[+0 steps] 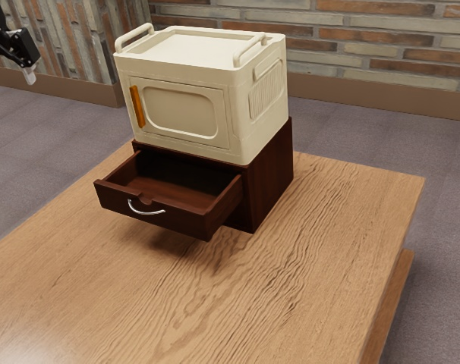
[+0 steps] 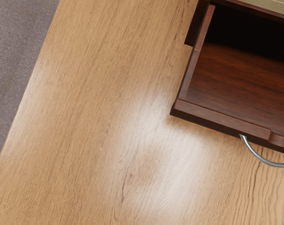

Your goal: Push the drawer handle with one arm to close the drawer

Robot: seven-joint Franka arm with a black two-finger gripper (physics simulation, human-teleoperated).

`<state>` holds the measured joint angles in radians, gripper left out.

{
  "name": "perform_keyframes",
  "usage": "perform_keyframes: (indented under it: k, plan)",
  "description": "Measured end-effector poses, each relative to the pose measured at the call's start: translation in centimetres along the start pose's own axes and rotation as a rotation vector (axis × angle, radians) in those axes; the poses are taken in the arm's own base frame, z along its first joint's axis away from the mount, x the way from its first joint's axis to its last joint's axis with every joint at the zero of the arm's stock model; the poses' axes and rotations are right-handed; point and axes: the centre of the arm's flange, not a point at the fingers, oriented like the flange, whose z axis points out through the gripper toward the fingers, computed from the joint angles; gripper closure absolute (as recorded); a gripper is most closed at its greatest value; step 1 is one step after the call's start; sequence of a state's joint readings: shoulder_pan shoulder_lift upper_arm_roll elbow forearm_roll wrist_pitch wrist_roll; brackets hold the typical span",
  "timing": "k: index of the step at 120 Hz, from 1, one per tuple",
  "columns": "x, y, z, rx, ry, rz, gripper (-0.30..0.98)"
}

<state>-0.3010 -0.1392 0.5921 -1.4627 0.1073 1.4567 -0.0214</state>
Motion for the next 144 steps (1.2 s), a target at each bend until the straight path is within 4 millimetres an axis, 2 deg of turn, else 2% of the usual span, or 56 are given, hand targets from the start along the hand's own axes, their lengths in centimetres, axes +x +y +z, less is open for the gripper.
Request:
perform_keyframes:
  k: [57,58,66,71,79,97,105,108,114,122,129,133,139,144]
  plan:
    - [0.0,-0.2,-0.1,0.000,0.001,-0.006,0.02]
    - [-0.1,-0.2,-0.5,0.000,0.009,-0.005,0.02]
    - [-1.8,-0.6,-7.8,-0.012,0.157,-0.002,0.02]
    - [-2.9,-0.8,-10.2,-0.017,0.198,0.000,0.02]
    - [-3.5,-0.8,-11.4,-0.020,0.213,0.002,0.02]
    - [-3.7,0.5,-11.3,-0.042,0.198,0.029,0.02]
    - [-3.9,1.8,-9.2,-0.070,0.140,0.069,0.02]
    - [-4.7,1.9,-8.0,-0.092,0.109,0.085,0.02]
    - [-7.3,1.7,-5.9,-0.128,0.061,0.108,0.02]
    - [-12.9,1.4,-2.8,-0.147,0.022,0.122,0.02]
    - [-17.3,1.5,1.5,-0.164,-0.035,0.140,0.02]
    - [-19.4,1.8,4.7,-0.170,-0.081,0.152,0.02]
    - [-21.6,2.1,9.2,-0.176,-0.151,0.160,0.02]
    - [-22.9,2.3,12.0,-0.177,-0.196,0.160,0.02]
